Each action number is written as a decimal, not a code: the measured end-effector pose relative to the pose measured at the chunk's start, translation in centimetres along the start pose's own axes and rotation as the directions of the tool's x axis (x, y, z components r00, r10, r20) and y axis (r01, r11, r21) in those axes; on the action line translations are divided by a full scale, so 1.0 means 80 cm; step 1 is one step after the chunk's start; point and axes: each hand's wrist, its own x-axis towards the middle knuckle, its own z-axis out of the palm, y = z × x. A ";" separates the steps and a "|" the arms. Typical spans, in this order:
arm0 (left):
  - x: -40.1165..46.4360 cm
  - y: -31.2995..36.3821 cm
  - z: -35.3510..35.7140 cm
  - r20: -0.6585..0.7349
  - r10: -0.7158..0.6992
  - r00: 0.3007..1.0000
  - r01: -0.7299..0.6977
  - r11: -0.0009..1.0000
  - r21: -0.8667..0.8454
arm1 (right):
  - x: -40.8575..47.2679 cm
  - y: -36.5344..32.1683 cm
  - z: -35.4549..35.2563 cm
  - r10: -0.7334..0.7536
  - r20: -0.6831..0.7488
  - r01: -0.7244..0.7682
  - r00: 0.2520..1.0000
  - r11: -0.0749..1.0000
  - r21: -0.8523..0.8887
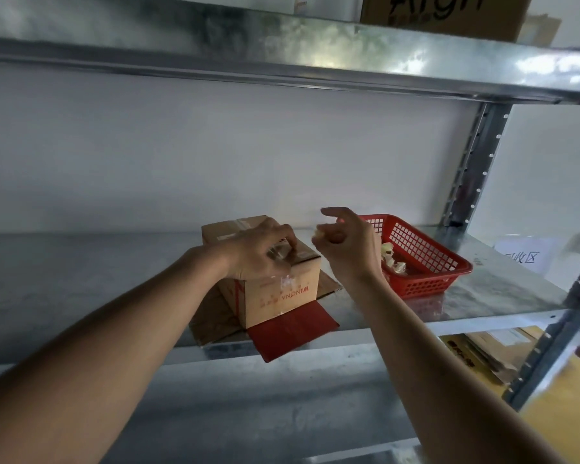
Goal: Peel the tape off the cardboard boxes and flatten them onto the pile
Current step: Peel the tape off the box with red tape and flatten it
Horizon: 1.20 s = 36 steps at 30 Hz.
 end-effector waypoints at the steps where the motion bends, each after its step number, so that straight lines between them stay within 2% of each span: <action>1: 0.004 0.009 0.003 0.001 -0.003 1.000 0.003 1.000 0.009 | 0.004 0.003 -0.008 -0.002 0.008 0.002 1.000 1.000 -0.020; 6: 0.023 0.049 0.015 -0.014 -0.029 0.999 0.029 1.000 0.010 | 0.026 0.030 -0.062 -0.020 0.016 0.023 1.000 0.978 -0.207; 9: 0.034 0.070 0.027 -0.026 -0.032 0.999 0.031 0.999 -0.019 | 0.043 0.054 -0.093 -0.025 -0.007 0.020 1.000 0.925 -0.380; 14: 0.047 0.099 0.039 -0.028 -0.073 0.997 0.070 0.995 -0.073 | 0.063 0.094 -0.117 0.070 0.112 -0.002 0.991 0.856 -0.517; 21: 0.048 0.112 0.047 -0.054 -0.109 0.993 0.103 0.990 -0.099 | 0.071 0.121 -0.121 0.038 0.330 0.153 0.943 0.832 -0.533; 23: 0.045 0.114 0.048 -0.061 -0.115 0.992 0.107 0.987 -0.123 | 0.071 0.124 -0.119 0.018 0.354 0.188 0.935 0.821 -0.538; 28: 0.040 0.116 0.050 -0.066 -0.131 0.989 0.118 0.978 -0.173 | 0.070 0.120 -0.122 -0.026 0.319 0.186 0.947 0.857 -0.482; 36: 0.040 0.115 0.052 -0.068 -0.130 0.989 0.111 0.967 -0.229 | 0.068 0.124 -0.127 0.004 0.234 0.109 0.972 0.879 -0.465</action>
